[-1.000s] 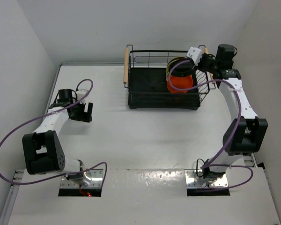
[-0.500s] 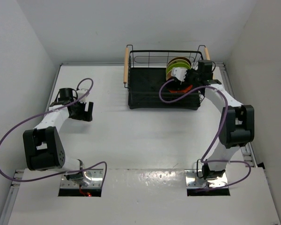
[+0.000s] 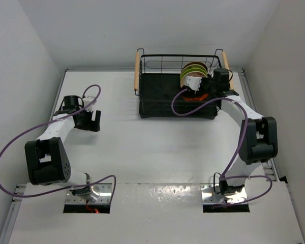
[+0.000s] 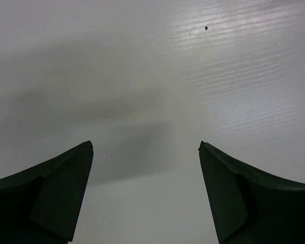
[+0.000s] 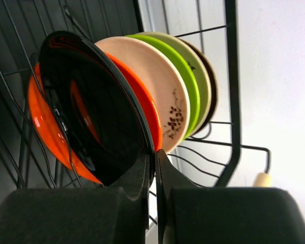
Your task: Load the plates into the dish rack
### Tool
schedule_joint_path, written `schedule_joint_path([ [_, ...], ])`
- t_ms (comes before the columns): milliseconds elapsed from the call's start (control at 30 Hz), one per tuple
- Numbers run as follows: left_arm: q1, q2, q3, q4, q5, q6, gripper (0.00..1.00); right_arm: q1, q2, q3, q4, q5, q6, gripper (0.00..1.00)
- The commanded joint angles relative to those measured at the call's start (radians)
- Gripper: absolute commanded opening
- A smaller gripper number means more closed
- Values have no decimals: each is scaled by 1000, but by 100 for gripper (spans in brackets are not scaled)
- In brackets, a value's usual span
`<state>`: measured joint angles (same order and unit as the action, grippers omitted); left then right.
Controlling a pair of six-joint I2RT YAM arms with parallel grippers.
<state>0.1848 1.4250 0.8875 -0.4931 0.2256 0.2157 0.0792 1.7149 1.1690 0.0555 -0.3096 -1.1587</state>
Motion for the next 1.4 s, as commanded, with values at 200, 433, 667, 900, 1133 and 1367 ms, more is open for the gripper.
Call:
schedule_joint_path([
  [200, 12, -15, 24, 7, 27, -13, 90, -12, -192, -29, 90, -66, 17, 0],
  [433, 12, -24, 24, 7, 27, -13, 90, -25, -189, -22, -37, -109, 8, 0],
  [667, 12, -24, 24, 7, 27, -13, 90, -59, -106, 73, -183, -177, 37, 0],
  [900, 12, -24, 24, 7, 27, -13, 90, -55, -72, 60, -72, -100, 63, 0],
  [1133, 12, -24, 24, 7, 27, -13, 90, -36, -81, 34, 46, -31, 88, 0],
  [1367, 12, -24, 24, 7, 27, -4, 90, -35, -81, 35, 18, -45, 82, 0],
])
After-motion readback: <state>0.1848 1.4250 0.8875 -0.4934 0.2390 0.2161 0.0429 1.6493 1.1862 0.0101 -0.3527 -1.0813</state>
